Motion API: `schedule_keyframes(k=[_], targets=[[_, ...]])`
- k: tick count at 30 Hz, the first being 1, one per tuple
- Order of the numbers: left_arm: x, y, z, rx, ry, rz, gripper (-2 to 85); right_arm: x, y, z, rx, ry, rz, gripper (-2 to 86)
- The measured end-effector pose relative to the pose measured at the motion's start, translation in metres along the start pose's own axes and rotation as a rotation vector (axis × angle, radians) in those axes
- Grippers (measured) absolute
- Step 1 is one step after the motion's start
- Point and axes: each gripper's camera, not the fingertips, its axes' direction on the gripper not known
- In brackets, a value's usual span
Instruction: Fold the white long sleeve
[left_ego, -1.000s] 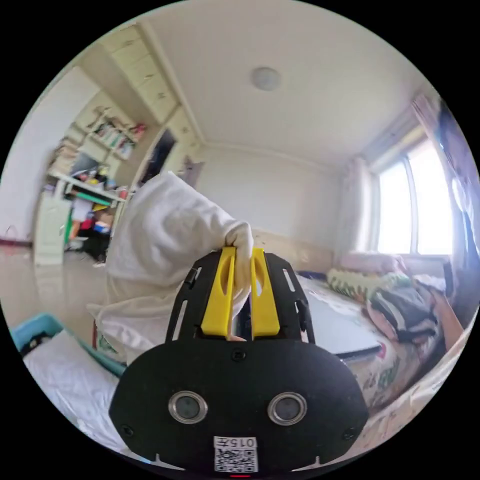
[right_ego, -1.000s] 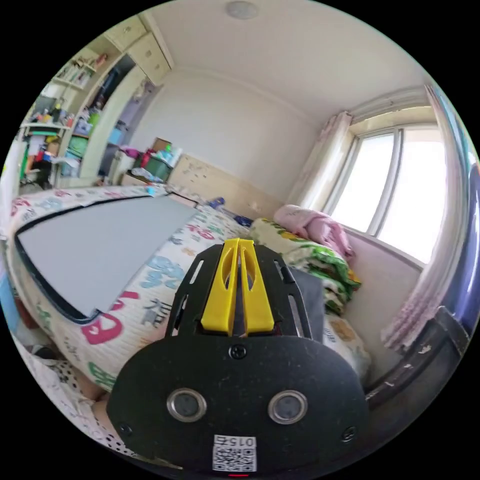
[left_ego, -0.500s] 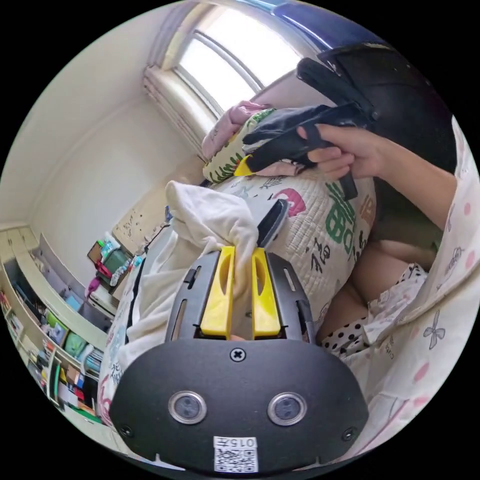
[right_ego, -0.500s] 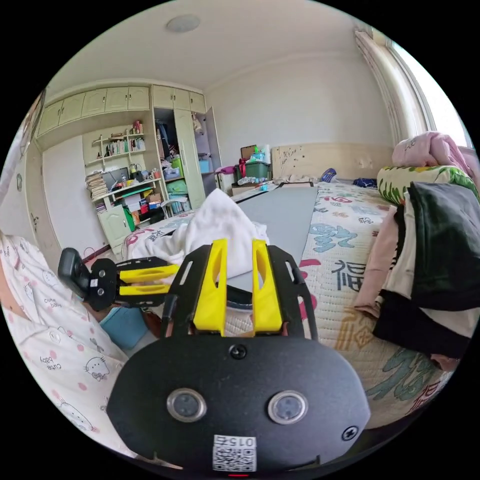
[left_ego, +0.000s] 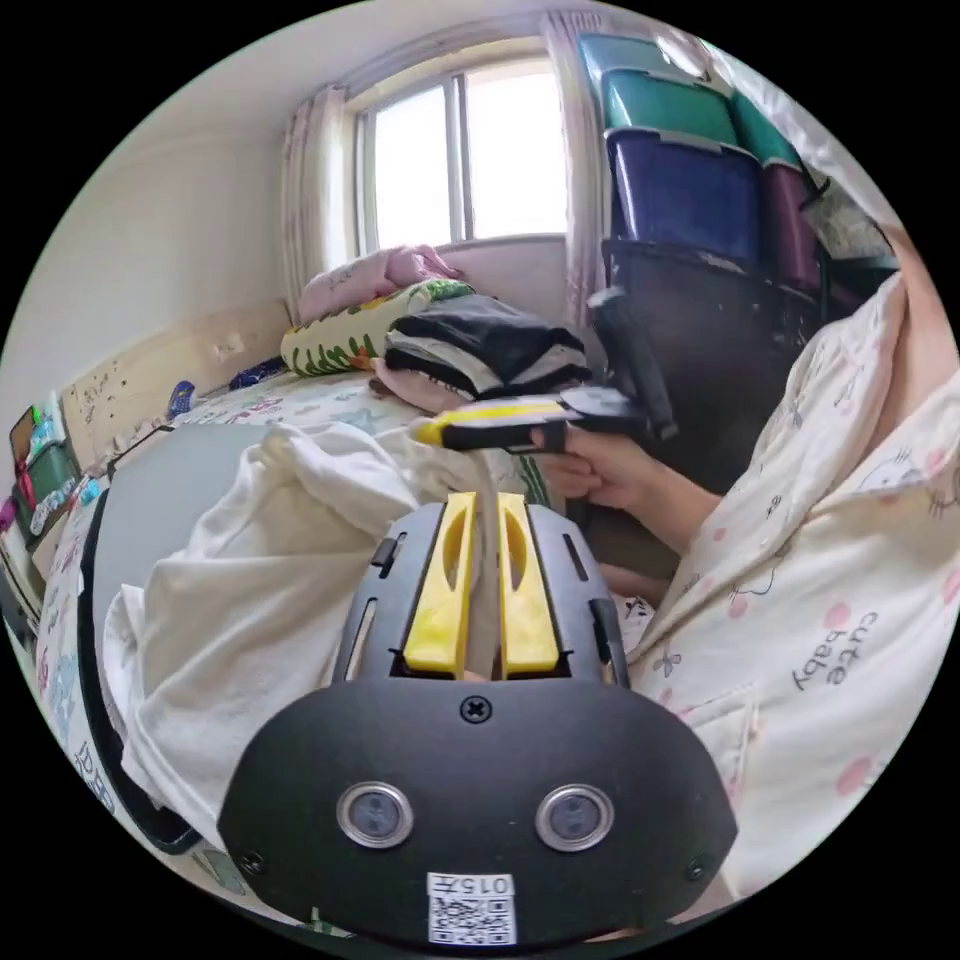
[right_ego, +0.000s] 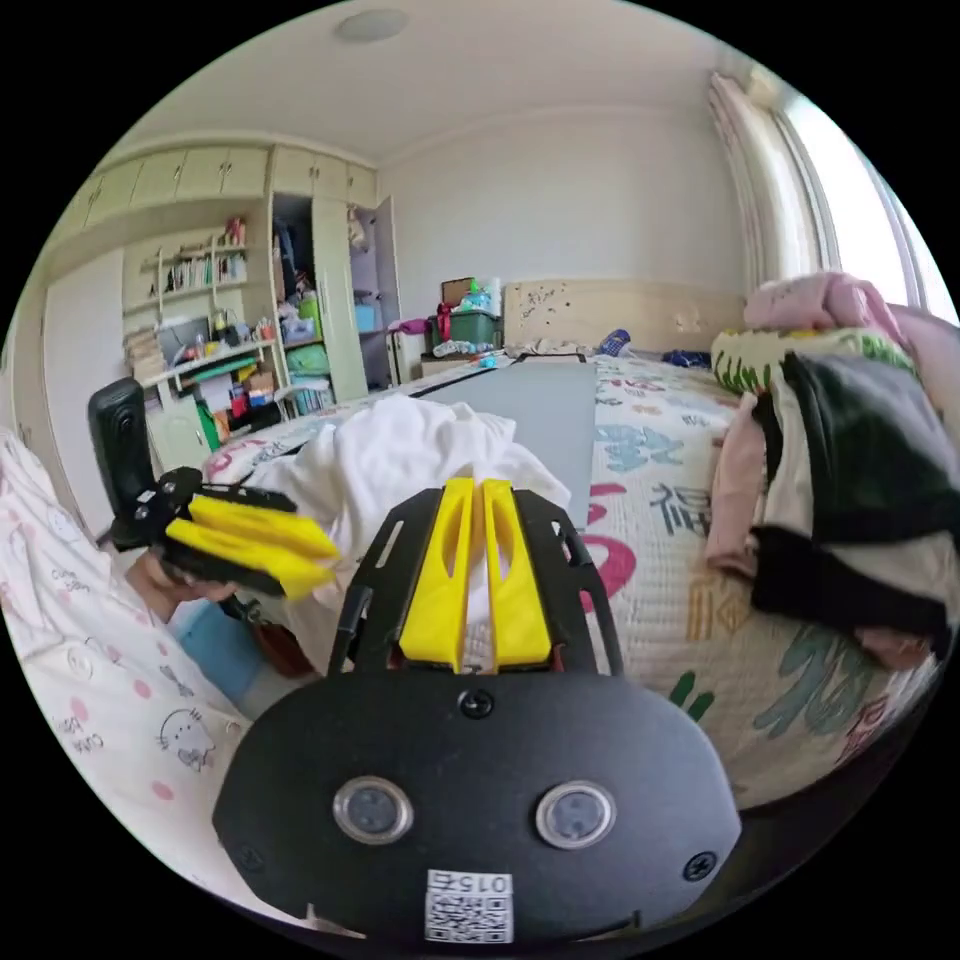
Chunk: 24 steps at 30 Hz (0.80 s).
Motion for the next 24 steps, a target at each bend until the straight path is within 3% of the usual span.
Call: schedule_keyframes(k=[2,6,9,14,16,19,22,24], targets=[[-0.037,0.002,-0.033,0.086,-0.074,-0.104,8.4,0.038,0.026,-0.019,0.04,-0.062,0.179,1.7],[-0.08,0.01,-0.061,0.171,-0.275,-0.257,16.5,0.066,0.054,-0.047,0.116,-0.083,0.274,7.9],[-0.097,0.017,-0.036,0.115,-0.223,-0.273,15.4,0.073,0.059,-0.055,0.052,-0.102,0.277,13.6],[-0.141,0.043,-0.017,0.11,-0.21,-0.397,3.2,0.079,0.074,-0.068,0.014,-0.348,0.307,14.2],[-0.15,0.053,-0.031,0.137,-0.186,-0.396,1.4,0.068,0.072,-0.072,-0.001,-0.315,0.262,13.1],[-0.159,0.072,-0.072,0.224,-0.245,-0.399,0.5,0.041,0.062,-0.078,0.0,-0.184,0.114,4.5],[-0.164,0.09,-0.14,0.378,-0.362,-0.393,0.3,0.041,0.05,-0.099,0.081,0.005,0.142,0.4],[-0.165,0.103,-0.19,0.487,-0.471,-0.393,0.2,0.058,0.041,-0.121,0.157,-0.026,0.207,-0.3]])
